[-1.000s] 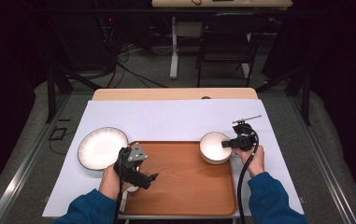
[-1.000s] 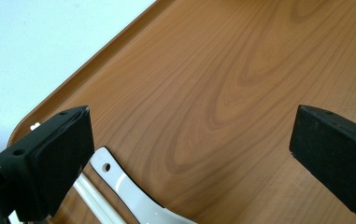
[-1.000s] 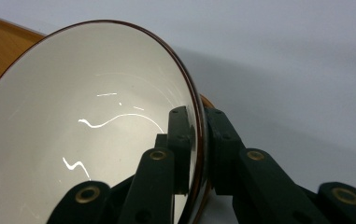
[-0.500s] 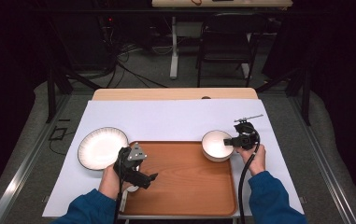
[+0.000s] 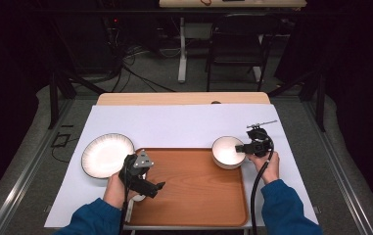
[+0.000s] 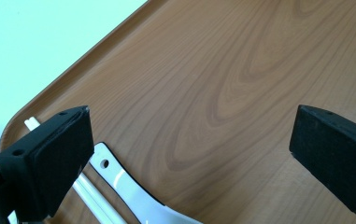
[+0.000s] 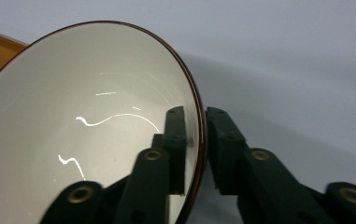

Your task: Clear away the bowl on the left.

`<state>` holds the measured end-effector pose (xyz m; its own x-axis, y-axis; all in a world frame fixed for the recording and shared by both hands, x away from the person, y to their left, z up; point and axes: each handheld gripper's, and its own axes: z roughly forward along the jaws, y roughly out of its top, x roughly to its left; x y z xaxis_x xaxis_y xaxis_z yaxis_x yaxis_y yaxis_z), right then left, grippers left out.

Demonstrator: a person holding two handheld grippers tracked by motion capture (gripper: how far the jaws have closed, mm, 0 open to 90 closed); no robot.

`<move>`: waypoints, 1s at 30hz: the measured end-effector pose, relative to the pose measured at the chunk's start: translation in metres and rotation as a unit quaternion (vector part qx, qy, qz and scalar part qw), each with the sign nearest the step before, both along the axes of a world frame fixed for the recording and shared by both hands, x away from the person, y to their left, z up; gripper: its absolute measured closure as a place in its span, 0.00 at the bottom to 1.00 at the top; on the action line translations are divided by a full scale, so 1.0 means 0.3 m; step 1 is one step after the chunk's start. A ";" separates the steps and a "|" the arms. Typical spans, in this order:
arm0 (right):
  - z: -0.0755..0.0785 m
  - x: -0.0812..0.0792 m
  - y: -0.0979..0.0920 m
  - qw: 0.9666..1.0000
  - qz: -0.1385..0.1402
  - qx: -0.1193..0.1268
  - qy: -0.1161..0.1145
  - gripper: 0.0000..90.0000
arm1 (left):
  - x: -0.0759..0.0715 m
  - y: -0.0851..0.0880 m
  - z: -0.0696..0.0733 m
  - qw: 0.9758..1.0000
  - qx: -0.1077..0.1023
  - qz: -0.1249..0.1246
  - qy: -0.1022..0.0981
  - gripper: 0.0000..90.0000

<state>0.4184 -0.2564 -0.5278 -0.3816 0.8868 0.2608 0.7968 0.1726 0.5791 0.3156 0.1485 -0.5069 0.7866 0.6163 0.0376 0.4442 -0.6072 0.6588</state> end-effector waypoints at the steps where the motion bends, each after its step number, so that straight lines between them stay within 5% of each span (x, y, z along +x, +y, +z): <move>1: -0.001 0.000 -0.001 1.000 0.001 0.003 0.004 0.78 | 0.001 0.001 0.000 1.000 0.000 0.000 0.000 0.00; 6: 0.021 -0.013 -0.008 1.000 0.013 0.005 -0.016 0.43 | -0.002 0.010 0.014 1.000 -0.005 0.004 -0.010 0.00; 11: 0.057 -0.040 -0.025 0.999 0.013 0.003 -0.040 0.23 | 0.000 0.022 0.022 1.000 -0.008 0.010 -0.011 0.00; 21: 0.142 -0.149 -0.016 0.996 0.062 -0.011 -0.064 0.02 | -0.002 0.044 0.034 1.000 -0.013 0.021 -0.015 0.00; 30: 0.167 -0.234 0.009 0.992 0.086 -0.015 -0.085 0.00 | -0.007 0.063 0.039 0.999 -0.017 0.030 -0.019 0.00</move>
